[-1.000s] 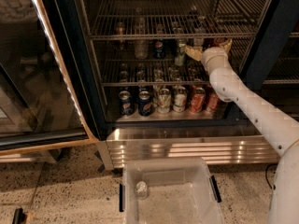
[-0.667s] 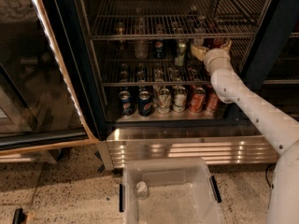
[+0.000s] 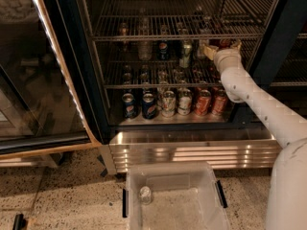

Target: Pick coke can from middle shelf of fridge

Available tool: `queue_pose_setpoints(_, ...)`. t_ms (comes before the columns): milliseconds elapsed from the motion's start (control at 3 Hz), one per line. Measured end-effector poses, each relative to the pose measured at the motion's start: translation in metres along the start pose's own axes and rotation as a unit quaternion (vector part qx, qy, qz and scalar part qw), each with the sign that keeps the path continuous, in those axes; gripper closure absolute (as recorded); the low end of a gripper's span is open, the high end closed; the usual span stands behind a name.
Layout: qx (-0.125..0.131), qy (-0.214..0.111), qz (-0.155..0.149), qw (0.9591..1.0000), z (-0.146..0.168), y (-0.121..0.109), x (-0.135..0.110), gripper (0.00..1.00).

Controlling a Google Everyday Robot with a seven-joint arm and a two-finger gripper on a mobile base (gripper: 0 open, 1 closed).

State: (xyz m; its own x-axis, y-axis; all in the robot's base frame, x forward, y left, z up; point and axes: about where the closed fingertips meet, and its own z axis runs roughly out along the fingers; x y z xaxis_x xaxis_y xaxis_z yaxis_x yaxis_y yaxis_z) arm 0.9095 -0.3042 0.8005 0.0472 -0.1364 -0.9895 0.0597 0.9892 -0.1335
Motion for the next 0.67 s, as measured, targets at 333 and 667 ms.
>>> queue_pose_setpoints(333,0.004,0.002,-0.002,1.0,0.0079,-0.0066,-0.0056,0.19)
queue_pose_setpoints(667,0.009,0.006,-0.004,0.9999,0.0147,-0.0112,-0.0074,0.27)
